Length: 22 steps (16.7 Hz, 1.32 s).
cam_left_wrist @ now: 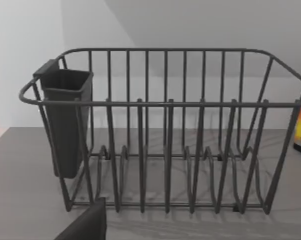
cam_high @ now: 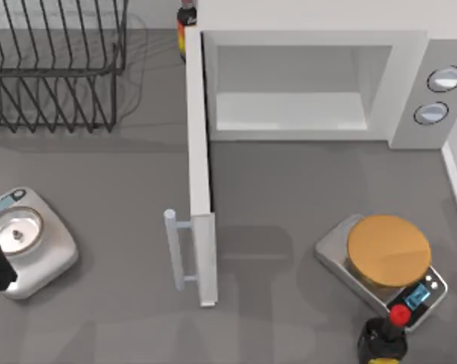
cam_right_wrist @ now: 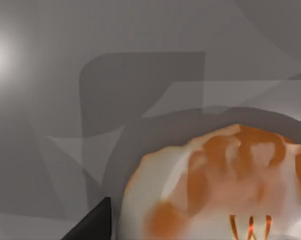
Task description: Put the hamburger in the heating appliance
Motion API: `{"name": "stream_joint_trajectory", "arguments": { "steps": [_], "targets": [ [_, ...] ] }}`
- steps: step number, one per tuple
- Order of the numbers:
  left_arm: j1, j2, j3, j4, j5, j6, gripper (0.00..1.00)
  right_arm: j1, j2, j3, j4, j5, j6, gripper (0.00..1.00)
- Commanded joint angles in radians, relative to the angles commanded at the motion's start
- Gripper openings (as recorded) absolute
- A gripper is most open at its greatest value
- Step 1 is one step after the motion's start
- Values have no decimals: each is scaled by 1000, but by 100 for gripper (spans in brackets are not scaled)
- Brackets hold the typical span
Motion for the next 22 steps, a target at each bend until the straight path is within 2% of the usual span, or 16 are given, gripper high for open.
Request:
{"name": "stream_joint_trajectory", "arguments": {
  "steps": [4, 17, 22],
  "targets": [
    [0, 0, 0, 0, 0, 0, 100, 0, 3, -3, 4, 0, 0, 100],
    [0, 0, 0, 0, 0, 0, 100, 0, 3, -3, 4, 0, 0, 2],
    [0, 0, 0, 0, 0, 0, 100, 0, 3, -3, 4, 0, 0, 0]
  ]
}}
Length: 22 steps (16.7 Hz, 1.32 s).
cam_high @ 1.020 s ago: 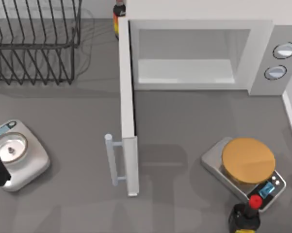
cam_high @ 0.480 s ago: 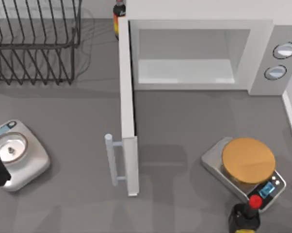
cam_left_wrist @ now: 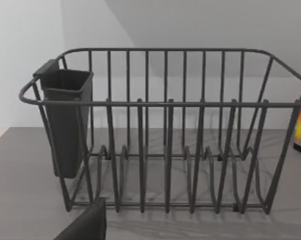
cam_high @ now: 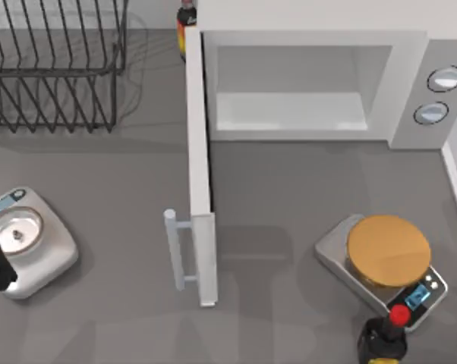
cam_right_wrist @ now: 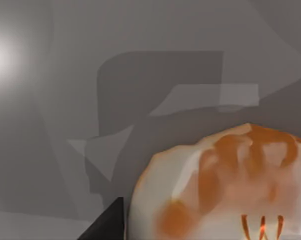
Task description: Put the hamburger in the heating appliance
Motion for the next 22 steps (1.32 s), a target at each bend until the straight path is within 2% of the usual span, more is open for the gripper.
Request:
{"name": "stream_joint_trajectory", "arguments": {
  "steps": [3, 4, 8, 15, 22],
  "targets": [
    [0, 0, 0, 0, 0, 0, 100, 0, 0, 0, 0, 0, 0, 0],
    [0, 0, 0, 0, 0, 0, 100, 0, -69, 50, -108, -6, 19, 0],
    [0, 0, 0, 0, 0, 0, 100, -1, -94, 103, -182, -6, 14, 0],
    [0, 0, 0, 0, 0, 0, 100, -4, -219, 308, -530, -6, 9, 0],
    [0, 0, 0, 0, 0, 0, 100, -3, -240, 339, -571, -6, 14, 0]
  ]
}}
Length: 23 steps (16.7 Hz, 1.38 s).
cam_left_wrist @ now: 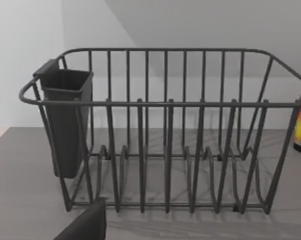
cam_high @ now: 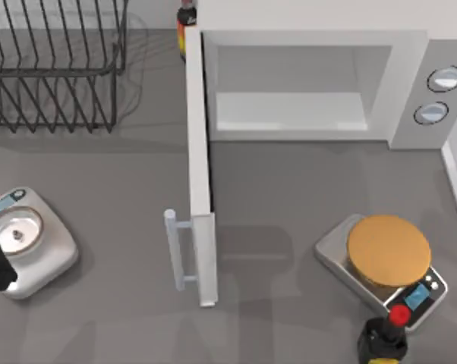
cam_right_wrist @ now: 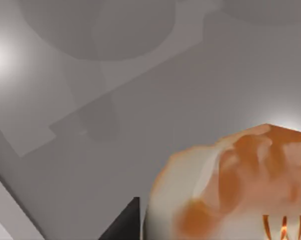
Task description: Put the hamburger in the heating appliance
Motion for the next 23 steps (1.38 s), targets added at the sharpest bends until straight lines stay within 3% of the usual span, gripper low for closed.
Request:
{"name": "stream_joint_trajectory", "arguments": {
  "steps": [3, 7, 18, 23],
  "targets": [
    [0, 0, 0, 0, 0, 0, 100, 37, 32, 29, 64, 23, 37, 0],
    [0, 0, 0, 0, 0, 0, 100, 150, 157, 119, 297, 103, 191, 0],
    [0, 0, 0, 0, 0, 0, 100, 473, 708, 265, 1398, 440, 936, 0],
    [0, 0, 0, 0, 0, 0, 100, 526, 878, 264, 1718, 556, 1218, 0]
  ]
}}
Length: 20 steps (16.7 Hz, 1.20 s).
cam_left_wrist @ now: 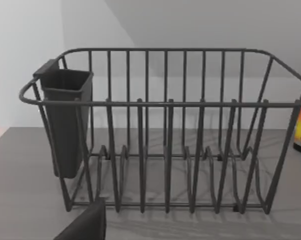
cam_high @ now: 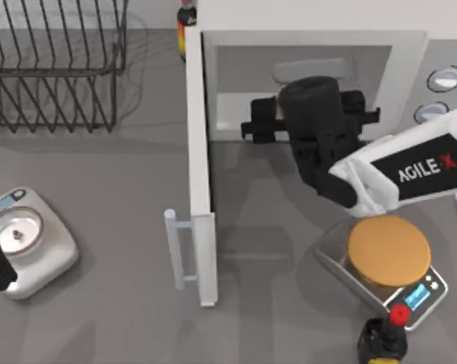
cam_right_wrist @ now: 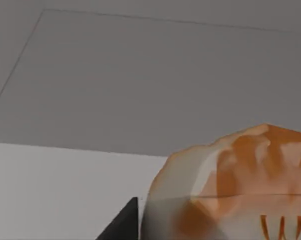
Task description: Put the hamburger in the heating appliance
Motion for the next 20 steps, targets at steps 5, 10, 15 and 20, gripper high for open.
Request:
{"name": "stream_joint_trajectory", "arguments": {
  "steps": [5, 10, 15, 20],
  "targets": [
    [0, 0, 0, 0, 0, 0, 100, 8, 42, 4, 73, 32, 75, 0],
    [0, 0, 0, 0, 0, 0, 100, 0, 49, 14, 65, 27, 74, 0],
    [0, 0, 0, 0, 0, 0, 100, -35, 173, 219, -8, -4, 56, 0],
    [0, 0, 0, 0, 0, 0, 100, -94, 340, 544, -124, -57, 27, 0]
  ]
}}
